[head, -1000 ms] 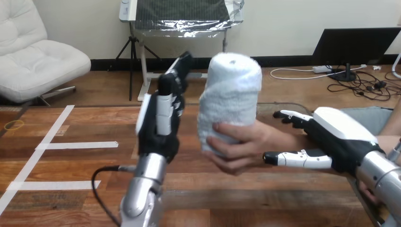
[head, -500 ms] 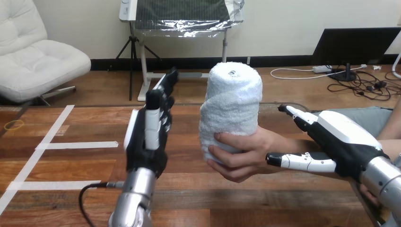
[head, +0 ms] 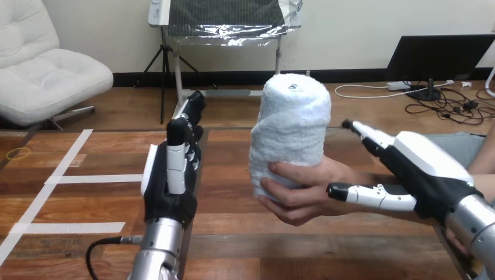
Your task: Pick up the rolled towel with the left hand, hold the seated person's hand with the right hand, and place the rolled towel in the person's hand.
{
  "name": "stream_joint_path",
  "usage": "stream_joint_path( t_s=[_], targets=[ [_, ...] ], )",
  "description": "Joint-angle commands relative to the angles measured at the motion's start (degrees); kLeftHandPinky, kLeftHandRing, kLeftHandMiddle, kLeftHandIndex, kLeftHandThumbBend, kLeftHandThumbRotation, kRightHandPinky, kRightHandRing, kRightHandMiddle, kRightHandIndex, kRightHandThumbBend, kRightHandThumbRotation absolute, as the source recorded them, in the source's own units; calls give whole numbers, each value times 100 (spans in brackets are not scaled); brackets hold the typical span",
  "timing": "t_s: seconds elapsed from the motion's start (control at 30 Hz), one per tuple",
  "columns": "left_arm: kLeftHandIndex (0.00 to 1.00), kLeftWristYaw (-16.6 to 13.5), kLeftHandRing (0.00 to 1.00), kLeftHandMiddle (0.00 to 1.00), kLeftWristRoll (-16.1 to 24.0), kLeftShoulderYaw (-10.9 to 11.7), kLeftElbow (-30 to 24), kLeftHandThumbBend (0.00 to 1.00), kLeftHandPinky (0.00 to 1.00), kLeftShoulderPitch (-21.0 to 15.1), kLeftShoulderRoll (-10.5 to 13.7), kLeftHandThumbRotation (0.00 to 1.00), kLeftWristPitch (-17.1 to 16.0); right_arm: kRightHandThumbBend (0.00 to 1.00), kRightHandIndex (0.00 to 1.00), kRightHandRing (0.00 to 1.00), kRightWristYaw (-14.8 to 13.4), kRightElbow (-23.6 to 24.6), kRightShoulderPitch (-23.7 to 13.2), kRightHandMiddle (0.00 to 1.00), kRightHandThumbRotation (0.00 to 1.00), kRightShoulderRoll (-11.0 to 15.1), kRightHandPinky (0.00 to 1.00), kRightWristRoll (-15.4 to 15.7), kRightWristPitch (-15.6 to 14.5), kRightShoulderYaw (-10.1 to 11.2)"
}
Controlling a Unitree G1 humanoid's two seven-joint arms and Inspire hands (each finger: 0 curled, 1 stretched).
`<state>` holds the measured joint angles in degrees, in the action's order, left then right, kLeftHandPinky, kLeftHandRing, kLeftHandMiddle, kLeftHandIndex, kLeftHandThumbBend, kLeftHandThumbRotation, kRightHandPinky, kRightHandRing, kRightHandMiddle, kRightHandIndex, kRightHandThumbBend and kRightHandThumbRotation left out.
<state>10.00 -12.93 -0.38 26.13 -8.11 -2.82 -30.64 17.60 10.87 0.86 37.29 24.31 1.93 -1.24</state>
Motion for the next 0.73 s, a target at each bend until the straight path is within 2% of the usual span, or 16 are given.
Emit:
stream_joint_path(
  t_s=[0.0,0.43,0.63,0.7],
  targets=[
    [91,10,100,94,10,-53,-687,100,100,5,-128,100,109,100,100,100,-288,353,-107,100,97,-140,100,-131,129,341],
    [88,123,99,91,-112,-46,-1621,99,100,555,-5,100,324,100,99,98,-710,872,297,99,100,-484,99,-327,375,636],
    [86,154,96,89,-229,-70,-2329,98,100,943,47,100,527,100,100,98,-872,1201,571,99,100,-725,98,-589,585,769],
    [86,292,95,89,-389,-61,-2504,97,99,1050,88,100,505,100,100,98,-906,1346,690,99,100,-835,97,-727,595,813]
  ],
)
